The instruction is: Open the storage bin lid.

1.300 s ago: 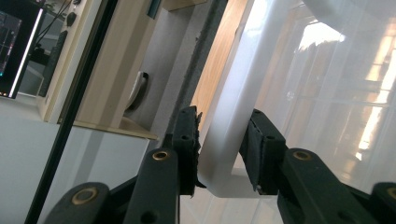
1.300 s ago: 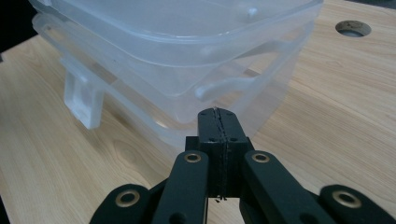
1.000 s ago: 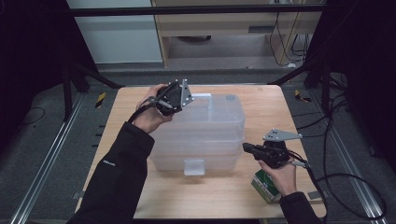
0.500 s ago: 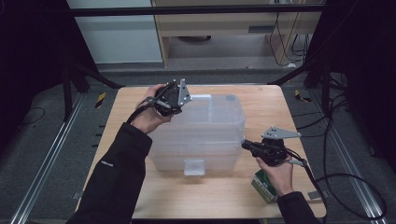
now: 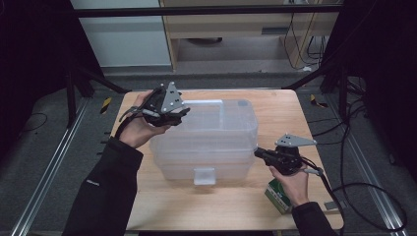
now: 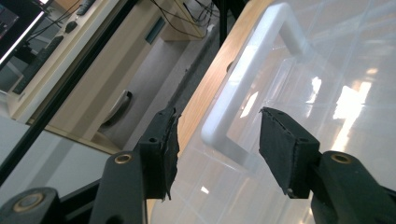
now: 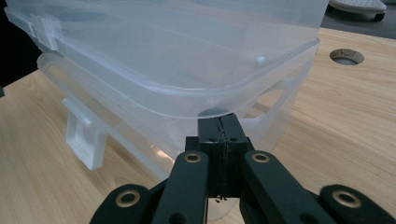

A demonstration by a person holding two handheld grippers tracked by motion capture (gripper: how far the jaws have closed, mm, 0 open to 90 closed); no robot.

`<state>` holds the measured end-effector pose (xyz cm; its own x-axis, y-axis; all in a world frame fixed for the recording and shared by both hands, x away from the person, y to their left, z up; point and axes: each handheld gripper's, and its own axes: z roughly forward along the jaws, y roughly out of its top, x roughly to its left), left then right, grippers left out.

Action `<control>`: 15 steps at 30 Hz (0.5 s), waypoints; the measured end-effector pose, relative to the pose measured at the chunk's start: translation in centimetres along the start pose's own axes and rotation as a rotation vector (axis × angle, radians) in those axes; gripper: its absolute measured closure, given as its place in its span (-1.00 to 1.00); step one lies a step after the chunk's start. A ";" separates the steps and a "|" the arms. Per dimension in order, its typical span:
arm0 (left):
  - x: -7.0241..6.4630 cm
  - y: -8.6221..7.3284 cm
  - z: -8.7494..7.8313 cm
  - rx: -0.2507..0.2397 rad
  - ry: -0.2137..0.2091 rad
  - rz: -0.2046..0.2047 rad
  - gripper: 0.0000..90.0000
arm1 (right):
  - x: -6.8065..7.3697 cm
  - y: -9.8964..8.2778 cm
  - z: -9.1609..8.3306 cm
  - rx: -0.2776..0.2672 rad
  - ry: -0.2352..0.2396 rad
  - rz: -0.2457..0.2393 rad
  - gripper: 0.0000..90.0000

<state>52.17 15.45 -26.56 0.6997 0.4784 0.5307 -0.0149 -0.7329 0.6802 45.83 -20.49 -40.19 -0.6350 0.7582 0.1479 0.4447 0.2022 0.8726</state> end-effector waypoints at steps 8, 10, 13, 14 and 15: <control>0.5 -2.0 -2.1 -0.096 0.041 -0.169 0.08 | 0.0 0.0 0.0 0.002 0.000 0.000 1.00; 0.6 -2.7 -2.6 -0.127 0.057 -0.220 0.10 | 0.0 0.0 0.0 0.001 0.000 0.000 1.00; 0.7 -3.8 -3.3 -0.160 0.088 -0.283 0.12 | 0.0 0.0 0.0 0.001 0.001 -0.002 1.00; 0.8 -4.2 -3.6 -0.167 0.101 -0.303 0.13 | 0.0 0.0 0.0 0.001 -0.001 -0.003 1.00; 0.8 -4.6 -3.8 -0.175 0.114 -0.323 0.14 | 0.0 0.0 0.0 0.001 0.001 -0.003 1.00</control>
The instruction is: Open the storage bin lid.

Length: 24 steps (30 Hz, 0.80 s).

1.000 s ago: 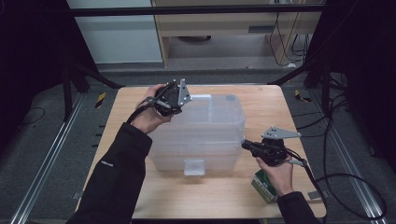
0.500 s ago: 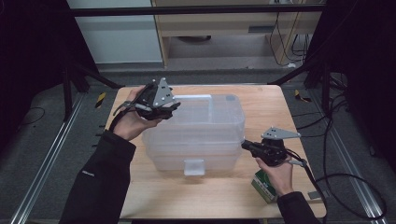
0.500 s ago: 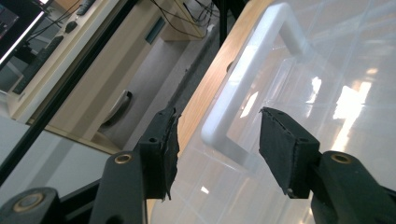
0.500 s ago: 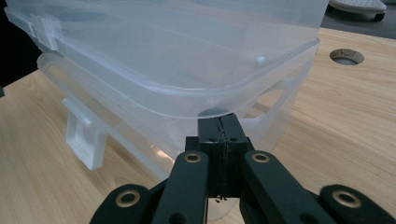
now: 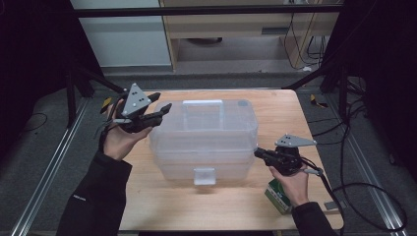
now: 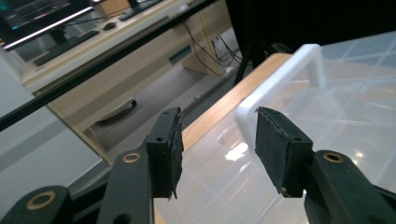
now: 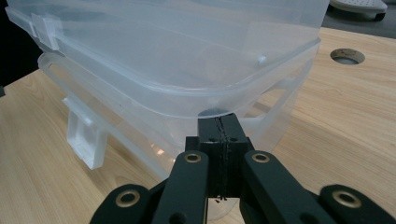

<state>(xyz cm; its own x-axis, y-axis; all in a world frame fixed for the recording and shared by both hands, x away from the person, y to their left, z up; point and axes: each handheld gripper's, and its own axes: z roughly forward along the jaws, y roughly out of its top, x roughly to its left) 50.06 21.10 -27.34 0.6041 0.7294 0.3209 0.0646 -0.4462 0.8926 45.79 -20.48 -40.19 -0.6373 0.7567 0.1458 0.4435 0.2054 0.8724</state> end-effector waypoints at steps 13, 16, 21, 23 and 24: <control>1.7 -5.1 -3.7 -0.050 0.113 -0.153 0.51 | 0.0 0.0 0.0 0.004 0.001 0.005 1.00; 1.9 -6.2 -4.4 -0.059 0.127 -0.167 0.59 | 0.0 0.0 0.0 0.004 0.001 0.002 1.00; 1.9 -7.7 -5.3 -0.054 0.148 -0.211 0.69 | 0.0 0.0 0.0 0.002 0.002 0.003 1.00; 1.8 -8.6 -5.5 -0.048 0.151 -0.225 0.76 | 0.1 0.0 0.0 0.003 0.000 0.002 1.00; 1.7 -9.0 -5.5 -0.043 0.152 -0.232 0.76 | 0.1 0.0 0.0 0.003 0.000 0.002 1.00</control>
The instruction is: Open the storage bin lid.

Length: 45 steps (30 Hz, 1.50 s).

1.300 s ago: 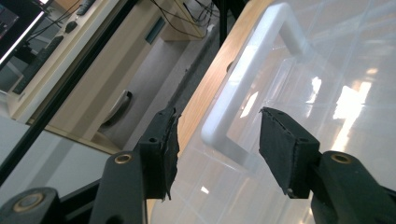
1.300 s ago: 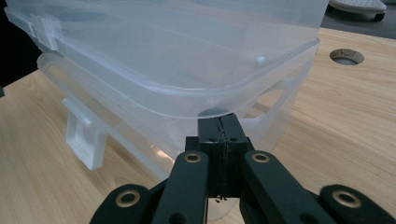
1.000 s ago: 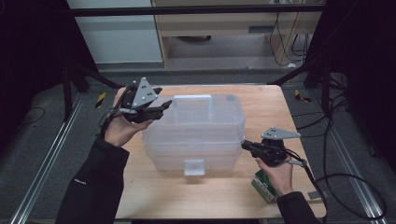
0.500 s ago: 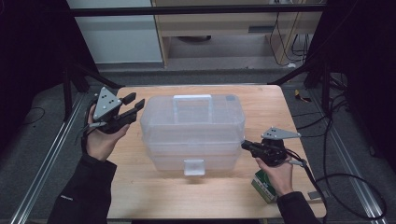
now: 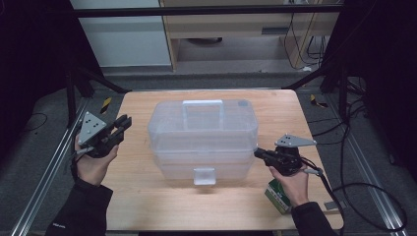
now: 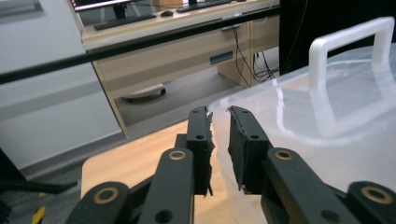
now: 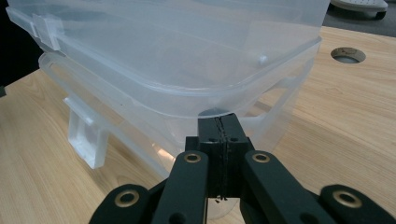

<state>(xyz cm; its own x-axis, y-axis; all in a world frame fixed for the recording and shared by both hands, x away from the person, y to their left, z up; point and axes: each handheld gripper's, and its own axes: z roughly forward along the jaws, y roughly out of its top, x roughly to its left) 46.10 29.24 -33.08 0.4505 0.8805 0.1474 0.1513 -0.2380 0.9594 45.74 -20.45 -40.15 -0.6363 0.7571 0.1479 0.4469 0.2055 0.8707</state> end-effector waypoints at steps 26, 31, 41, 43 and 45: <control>-2.5 -7.2 2.0 0.217 -0.159 -0.021 0.99 | 0.0 0.0 0.0 0.006 0.002 -0.004 1.00; -3.4 -7.0 2.2 0.203 -0.205 -0.025 0.99 | 0.0 0.0 0.1 0.006 0.003 -0.007 1.00; -3.8 -6.3 2.2 0.161 -0.237 -0.040 0.98 | 0.1 0.6 0.1 -0.005 -0.003 -0.014 1.00; -3.8 -6.2 2.2 0.157 -0.236 -0.046 0.98 | 0.0 0.9 0.0 -0.013 -0.001 -0.012 1.00; -3.7 -5.9 2.3 0.147 -0.229 -0.045 0.98 | 0.0 1.1 -0.1 -0.017 -0.004 -0.013 1.00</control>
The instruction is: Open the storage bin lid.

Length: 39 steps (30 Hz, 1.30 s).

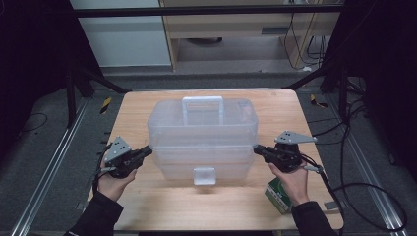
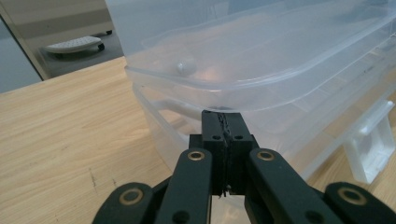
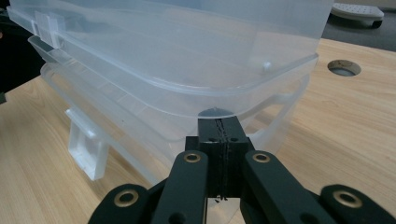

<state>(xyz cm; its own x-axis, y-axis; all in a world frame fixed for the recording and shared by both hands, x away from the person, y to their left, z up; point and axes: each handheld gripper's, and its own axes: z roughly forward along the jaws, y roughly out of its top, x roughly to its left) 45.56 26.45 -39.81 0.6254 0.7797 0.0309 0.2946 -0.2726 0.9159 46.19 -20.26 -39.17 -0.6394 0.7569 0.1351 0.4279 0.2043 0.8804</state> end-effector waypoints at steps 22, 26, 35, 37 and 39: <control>0.1 1.9 0.8 -0.044 0.017 0.006 0.93 | -0.6 1.9 -0.4 -0.057 -0.005 0.002 1.00; 0.1 1.8 0.8 -0.044 0.017 0.010 0.91 | -0.5 1.9 -0.4 -0.057 -0.006 0.002 1.00; 0.4 0.9 0.5 -0.040 0.060 -0.001 0.51 | -0.5 1.8 -0.4 -0.049 -0.006 -0.004 1.00; 0.6 1.0 0.5 -0.062 0.075 0.005 0.42 | -0.5 1.9 -0.4 -0.049 -0.006 -0.003 1.00; 0.5 1.1 0.6 -0.086 0.079 0.010 0.26 | -0.5 1.9 -0.4 -0.049 -0.006 -0.003 1.00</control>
<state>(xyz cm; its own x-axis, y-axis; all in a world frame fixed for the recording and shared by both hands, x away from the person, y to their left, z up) 46.62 26.19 -38.99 0.5683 0.8199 0.0686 0.2232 -0.2339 0.9463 47.06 -20.49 -37.42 -0.6370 0.7599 0.1298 0.3940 0.1763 0.9021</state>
